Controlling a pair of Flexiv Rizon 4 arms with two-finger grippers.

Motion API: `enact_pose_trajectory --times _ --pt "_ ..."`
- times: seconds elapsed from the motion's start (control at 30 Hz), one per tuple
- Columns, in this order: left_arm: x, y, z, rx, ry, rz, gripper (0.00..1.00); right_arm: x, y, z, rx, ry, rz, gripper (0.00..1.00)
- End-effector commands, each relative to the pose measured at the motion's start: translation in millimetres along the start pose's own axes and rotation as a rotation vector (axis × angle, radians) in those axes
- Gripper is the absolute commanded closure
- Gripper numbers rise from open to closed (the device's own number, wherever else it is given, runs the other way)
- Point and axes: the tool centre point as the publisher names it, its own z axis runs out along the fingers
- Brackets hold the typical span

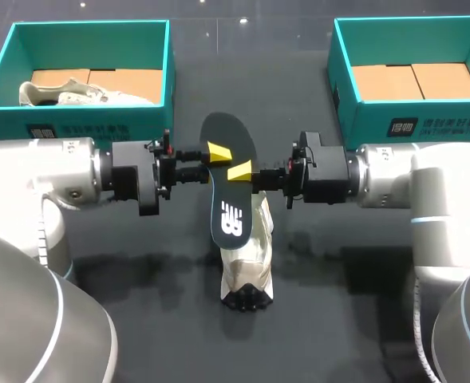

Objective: Take the shoe out of the shoebox, open the shoe tongue, remove and reinsert the insole, then place the shoe into the shoebox

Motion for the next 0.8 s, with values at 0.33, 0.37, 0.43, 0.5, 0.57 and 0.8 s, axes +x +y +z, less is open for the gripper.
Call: enact_pose_trajectory --times 0.33,0.37,0.43,0.5,0.57,0.8 --pt "1.6 -0.7 6.0 -0.016 0.005 0.02 0.85 -0.8 1.0 0.1 0.006 0.001 0.003 1.0" --pt "1.6 -0.6 6.2 -0.018 0.005 0.023 0.85 -0.8 1.1 0.1 0.007 0.002 0.002 1.0" --pt "2.1 -0.4 7.2 -0.019 0.006 0.026 0.86 -0.9 1.3 -0.1 0.008 0.002 0.003 1.0" --pt "2.5 0.2 7.8 -0.022 0.007 0.027 0.97 -0.9 1.4 -0.3 0.008 0.002 0.003 1.0" --pt "2.9 0.6 8.0 -0.022 0.006 0.027 1.0 -1.0 1.4 -0.5 0.008 0.002 0.003 1.0" --pt "3.6 0.8 7.7 -0.016 0.004 0.03 1.0 -1.8 1.5 -1.1 0.014 0.009 0.009 0.79"
